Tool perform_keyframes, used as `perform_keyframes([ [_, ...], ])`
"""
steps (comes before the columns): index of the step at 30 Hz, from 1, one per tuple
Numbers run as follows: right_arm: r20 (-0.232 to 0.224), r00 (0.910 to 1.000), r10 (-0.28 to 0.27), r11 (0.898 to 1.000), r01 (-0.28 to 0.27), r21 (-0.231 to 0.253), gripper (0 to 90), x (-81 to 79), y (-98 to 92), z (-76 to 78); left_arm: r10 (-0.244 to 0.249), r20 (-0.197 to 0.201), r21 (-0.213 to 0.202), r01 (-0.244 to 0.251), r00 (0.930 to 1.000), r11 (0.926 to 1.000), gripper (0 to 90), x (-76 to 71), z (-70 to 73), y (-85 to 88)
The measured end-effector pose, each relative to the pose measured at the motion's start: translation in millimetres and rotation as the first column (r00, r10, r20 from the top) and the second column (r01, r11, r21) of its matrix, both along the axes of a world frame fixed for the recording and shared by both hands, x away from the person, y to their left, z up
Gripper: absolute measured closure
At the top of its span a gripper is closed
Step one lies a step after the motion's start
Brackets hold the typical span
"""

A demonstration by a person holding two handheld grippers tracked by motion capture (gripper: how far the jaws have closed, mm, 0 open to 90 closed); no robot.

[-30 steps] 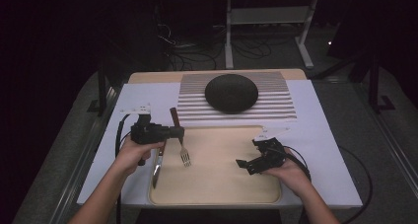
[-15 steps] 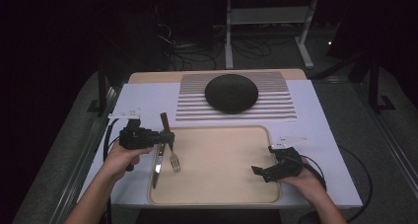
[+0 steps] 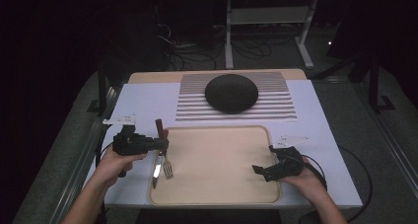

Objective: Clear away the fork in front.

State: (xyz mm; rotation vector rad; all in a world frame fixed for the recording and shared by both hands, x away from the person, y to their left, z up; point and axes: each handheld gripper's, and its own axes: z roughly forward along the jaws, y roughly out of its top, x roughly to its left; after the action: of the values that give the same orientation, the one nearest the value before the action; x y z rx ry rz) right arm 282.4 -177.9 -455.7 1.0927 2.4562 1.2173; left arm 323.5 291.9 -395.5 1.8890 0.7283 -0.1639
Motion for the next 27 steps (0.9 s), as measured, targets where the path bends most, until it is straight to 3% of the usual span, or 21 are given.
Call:
perform_keyframes([
  [13, 0.007, 1.0, 0.005, 1.0, -0.005, 0.0, 0.4, 0.6, 0.4, 1.0, 0.009, 0.008, 0.001, -0.009, 0.9999, 1.0, 79.8, 15.2, -9.8, -21.5],
  [20, 0.01, 0.9999, 0.007, 1.0, -0.007, 0.0, 0.4, 1.2, 0.6, 1.1, 0.024, -0.024, 0.009, -0.024, 0.9994, 0.9997, 78.9, 29.1, -21.0, -32.4],
  [27, 0.009, 0.9999, 0.006, 1.0, -0.007, 0.005, 0.4, 1.9, 0.2, 1.0, 0.012, -0.069, 0.057, -0.008, 0.9975, 0.9983, 77.3, 38.9, -38.2, -50.0],
])
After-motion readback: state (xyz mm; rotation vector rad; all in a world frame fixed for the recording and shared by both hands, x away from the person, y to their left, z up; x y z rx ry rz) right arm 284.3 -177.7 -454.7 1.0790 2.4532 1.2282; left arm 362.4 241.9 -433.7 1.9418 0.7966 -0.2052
